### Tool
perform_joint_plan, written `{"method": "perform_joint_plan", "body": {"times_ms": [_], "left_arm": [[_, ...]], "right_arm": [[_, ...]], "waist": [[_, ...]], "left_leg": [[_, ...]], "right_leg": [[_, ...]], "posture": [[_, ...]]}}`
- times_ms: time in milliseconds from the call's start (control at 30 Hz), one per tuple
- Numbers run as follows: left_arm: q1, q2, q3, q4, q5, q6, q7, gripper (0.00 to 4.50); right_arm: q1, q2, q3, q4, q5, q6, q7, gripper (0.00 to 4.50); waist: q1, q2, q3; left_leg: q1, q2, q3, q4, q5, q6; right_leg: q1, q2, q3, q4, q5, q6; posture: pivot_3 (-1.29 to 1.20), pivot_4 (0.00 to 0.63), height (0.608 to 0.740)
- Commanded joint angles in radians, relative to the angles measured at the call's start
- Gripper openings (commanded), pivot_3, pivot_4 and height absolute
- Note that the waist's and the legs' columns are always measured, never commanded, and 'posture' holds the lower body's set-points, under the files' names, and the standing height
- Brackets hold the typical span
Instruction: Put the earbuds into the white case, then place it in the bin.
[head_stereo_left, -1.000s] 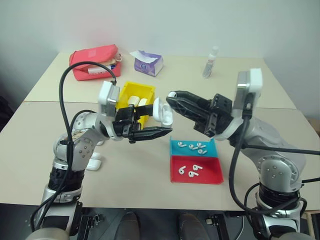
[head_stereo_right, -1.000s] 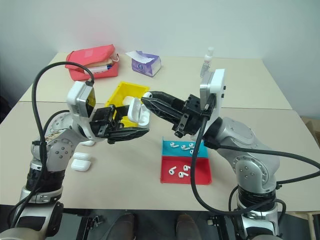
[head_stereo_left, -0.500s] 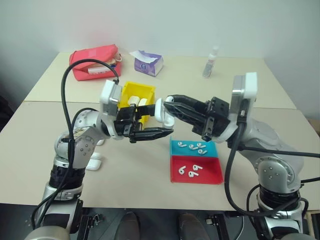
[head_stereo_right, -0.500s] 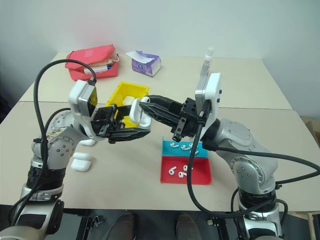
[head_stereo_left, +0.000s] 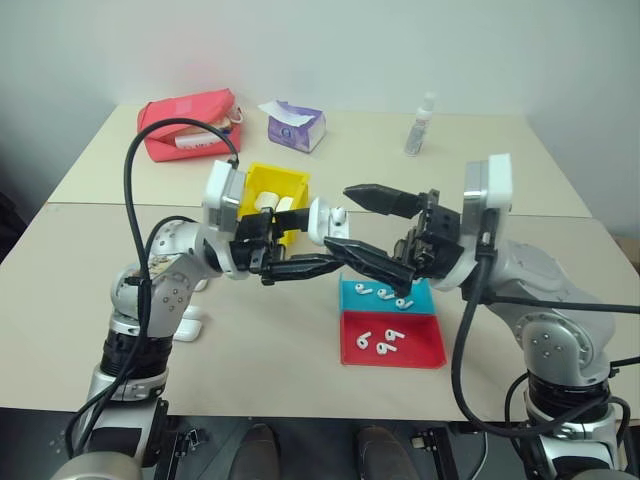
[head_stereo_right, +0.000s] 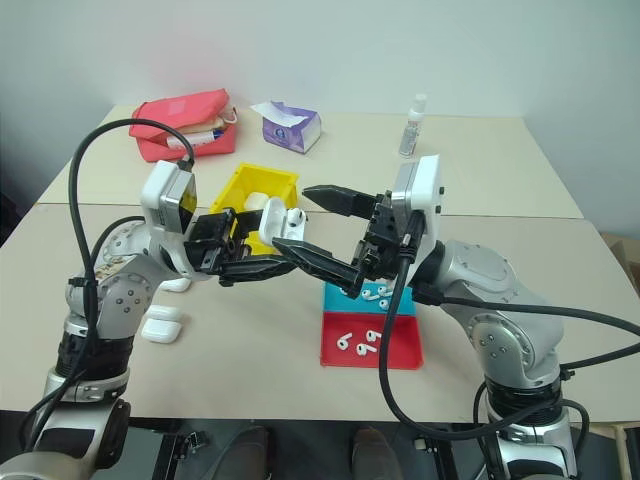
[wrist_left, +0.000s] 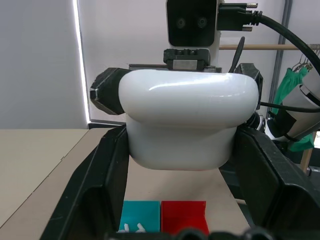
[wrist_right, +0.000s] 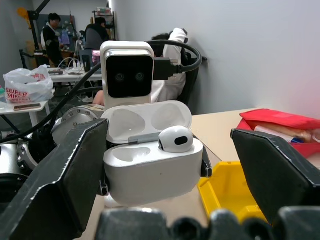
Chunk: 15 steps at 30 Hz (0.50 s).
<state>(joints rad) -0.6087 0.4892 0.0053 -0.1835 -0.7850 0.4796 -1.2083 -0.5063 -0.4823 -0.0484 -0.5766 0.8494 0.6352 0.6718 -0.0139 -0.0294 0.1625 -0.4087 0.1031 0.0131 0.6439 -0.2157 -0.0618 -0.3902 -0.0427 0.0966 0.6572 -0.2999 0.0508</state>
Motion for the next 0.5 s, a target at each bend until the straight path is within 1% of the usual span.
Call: {"method": "perform_joint_plan", "body": {"times_ms": [33, 233, 333, 400, 500], "left_arm": [[-0.012, -0.007, 0.021, -0.033, -0.009, -0.029, -0.001, 2.77], [0.003, -0.008, 0.021, -0.044, -0.012, -0.033, 0.007, 2.77], [0.007, -0.01, 0.021, -0.053, -0.013, -0.033, 0.014, 2.77], [0.011, -0.009, 0.023, -0.056, -0.011, -0.035, 0.015, 2.77], [0.014, -0.007, 0.03, -0.053, -0.009, -0.04, 0.015, 2.77]], "right_arm": [[-0.018, -0.022, -0.065, 0.016, 0.04, -0.001, -0.01, 4.48], [-0.018, -0.117, -0.14, 0.078, 0.072, -0.004, 0.061, 4.48], [-0.036, -0.21, -0.161, 0.145, 0.077, 0.006, 0.18, 4.48], [-0.061, -0.308, -0.114, 0.206, 0.014, 0.002, 0.289, 4.48], [-0.124, -0.431, 0.076, 0.311, -0.241, -0.092, 0.4, 4.48]], "waist": [[0.0, 0.0, 0.0], [0.002, 0.0, 0.0], [0.001, 0.0, 0.0], [0.001, 0.0, 0.0], [-0.003, 0.001, 0.001]], "left_leg": [[0.0, 0.0, 0.0, 0.0, 0.0, 0.0], [0.0, 0.0, 0.0, 0.0, 0.0, 0.0], [0.0, 0.0, 0.0, 0.0, 0.0, 0.0], [0.0, 0.0, 0.0, 0.0, 0.0, 0.0], [0.001, 0.0, 0.0, 0.0, 0.0, 0.0]], "right_leg": [[0.0, 0.0, 0.0, 0.0, 0.0, 0.0], [0.0, 0.0, 0.0, 0.0, 0.0, 0.0], [0.0, 0.0, 0.0, -0.001, 0.0, 0.0], [0.0, 0.0, 0.0, -0.001, 0.0, 0.0], [0.001, 0.0, 0.0, -0.001, 0.0, 0.0]], "posture": [[0.0, 0.15, 0.74], [0.0, 0.15, 0.74], [0.0, 0.15, 0.74], [0.0, 0.15, 0.74], [0.0, 0.15, 0.74]]}}
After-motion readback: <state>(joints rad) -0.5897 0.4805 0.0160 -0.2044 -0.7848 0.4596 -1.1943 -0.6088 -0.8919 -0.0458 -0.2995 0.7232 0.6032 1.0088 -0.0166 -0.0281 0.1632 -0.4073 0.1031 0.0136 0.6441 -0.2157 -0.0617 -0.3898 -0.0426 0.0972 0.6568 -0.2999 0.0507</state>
